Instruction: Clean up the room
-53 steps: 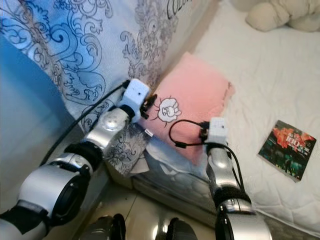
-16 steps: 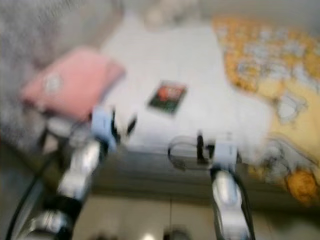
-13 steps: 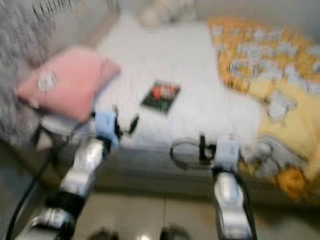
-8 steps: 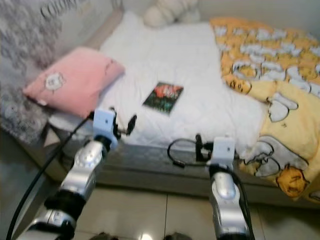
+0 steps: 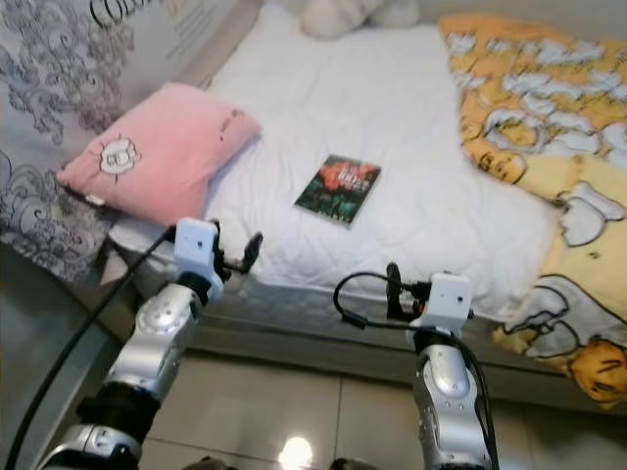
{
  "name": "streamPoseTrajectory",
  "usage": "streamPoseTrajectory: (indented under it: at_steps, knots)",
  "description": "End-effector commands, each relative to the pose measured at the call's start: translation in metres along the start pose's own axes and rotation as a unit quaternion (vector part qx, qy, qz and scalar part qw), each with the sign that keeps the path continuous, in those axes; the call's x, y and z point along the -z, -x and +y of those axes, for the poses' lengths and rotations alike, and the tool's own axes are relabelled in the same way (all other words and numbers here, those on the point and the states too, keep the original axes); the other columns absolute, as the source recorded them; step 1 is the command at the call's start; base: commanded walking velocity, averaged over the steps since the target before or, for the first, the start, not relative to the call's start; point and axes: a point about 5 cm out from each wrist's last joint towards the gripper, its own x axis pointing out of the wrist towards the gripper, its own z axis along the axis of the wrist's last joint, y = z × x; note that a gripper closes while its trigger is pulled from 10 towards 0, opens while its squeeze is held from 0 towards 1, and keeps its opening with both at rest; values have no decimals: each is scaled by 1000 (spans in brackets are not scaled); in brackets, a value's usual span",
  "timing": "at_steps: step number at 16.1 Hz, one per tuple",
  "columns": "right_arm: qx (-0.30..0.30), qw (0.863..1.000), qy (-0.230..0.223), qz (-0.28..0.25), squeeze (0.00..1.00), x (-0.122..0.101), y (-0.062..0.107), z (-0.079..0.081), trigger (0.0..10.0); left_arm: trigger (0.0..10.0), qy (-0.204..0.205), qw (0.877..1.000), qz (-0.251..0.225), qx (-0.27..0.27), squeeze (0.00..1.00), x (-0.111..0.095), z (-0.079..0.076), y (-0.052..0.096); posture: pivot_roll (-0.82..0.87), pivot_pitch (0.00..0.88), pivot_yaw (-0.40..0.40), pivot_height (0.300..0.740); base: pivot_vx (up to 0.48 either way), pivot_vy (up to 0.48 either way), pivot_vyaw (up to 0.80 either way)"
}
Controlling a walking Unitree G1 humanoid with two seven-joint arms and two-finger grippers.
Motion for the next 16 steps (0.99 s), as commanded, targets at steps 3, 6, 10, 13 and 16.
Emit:
streamPoseTrajectory:
  at_steps: [3,6,10,13,16]
  knots:
    - [1,1000,-5,-17,0,-6,-6,7,10000,10000,-2,999,-12,44,0,-13,-13,-14,5,0,37,740,320,0,0]
    - [-7,1000,6,-22,0,-7,-7,13,10000,10000,15,1000,-10,23,0,-16,-9,-20,-6,0,37,740,480,0,0]
    - [5,1000,-19,-16,0,-8,-7,6,10000,10000,38,999,-22,-3,0,-16,-6,-19,-13,0,25,740,480,0,0]
    - [-1,1000,-7,-14,0,-8,-6,3,10000,10000,40,999,-24,-5,0,-16,-5,-18,-5,0,17,740,480,0,0]
    - [-7,1000,6,-15,0,-8,-8,5,10000,10000,24,999,-20,-16,0,-17,4,-23,-2,0,8,740,480,0,0]
